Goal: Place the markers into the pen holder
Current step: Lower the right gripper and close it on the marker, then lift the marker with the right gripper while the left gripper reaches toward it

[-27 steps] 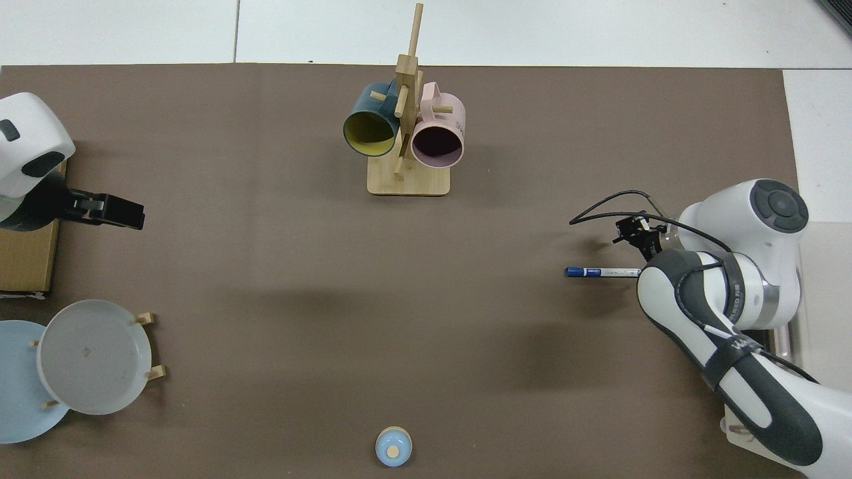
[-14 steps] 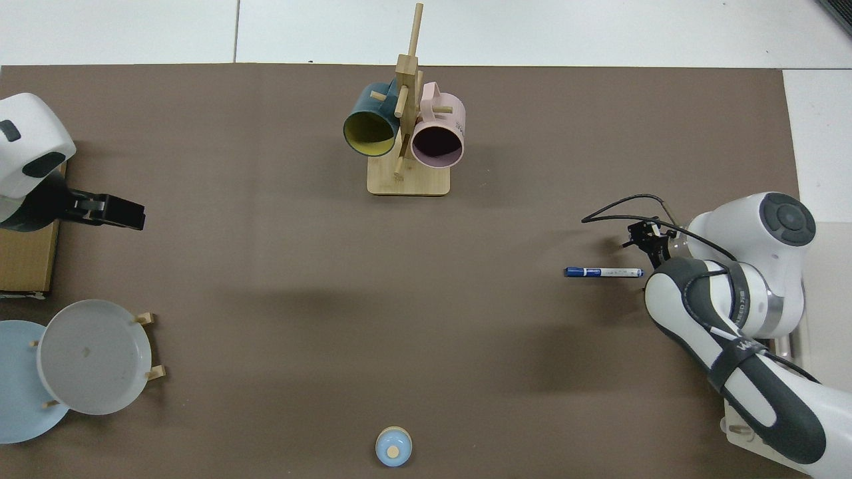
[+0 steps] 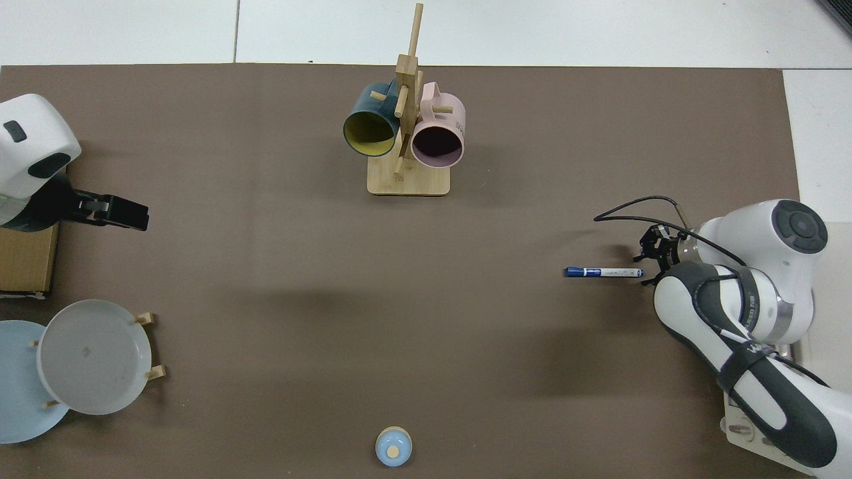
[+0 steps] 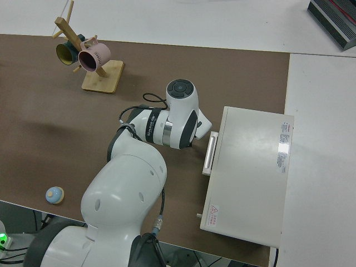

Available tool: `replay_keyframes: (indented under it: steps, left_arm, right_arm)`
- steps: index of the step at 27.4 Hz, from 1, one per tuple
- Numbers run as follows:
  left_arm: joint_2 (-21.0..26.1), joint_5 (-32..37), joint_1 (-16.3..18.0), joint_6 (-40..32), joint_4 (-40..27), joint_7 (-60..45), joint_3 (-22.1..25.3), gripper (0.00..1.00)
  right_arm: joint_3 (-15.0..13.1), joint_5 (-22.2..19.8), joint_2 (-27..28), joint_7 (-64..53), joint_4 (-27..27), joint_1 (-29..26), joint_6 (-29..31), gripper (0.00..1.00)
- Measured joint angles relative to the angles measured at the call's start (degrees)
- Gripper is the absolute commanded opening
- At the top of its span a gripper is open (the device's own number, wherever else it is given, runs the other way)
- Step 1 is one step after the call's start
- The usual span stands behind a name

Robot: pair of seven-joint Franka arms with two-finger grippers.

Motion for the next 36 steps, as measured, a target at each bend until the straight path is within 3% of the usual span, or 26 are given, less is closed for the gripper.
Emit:
replay_keyframes:
  steps: [23,30,36]
  left_arm:
    - [-0.01,0.00,-0.05,-0.01,-0.01,0.01,-0.22,1.00]
    - [-0.01,-0.84,-0.05,-0.01,-0.04,1.38,-0.25,1.00]
    - [-0.01,-5.68,-0.08,0.08,-0.04,2.09,-0.59,1.00]
  right_arm:
    - [0.85,1.78,-0.96,0.81,-0.05,0.03,-0.56,0.00]
    - [1.28,3.63,-3.65,0.81,2.95,1.92,-7.61,0.00]
    - [1.48,5.62,-6.33,0.81,6.15,4.53,-12.90,0.00]
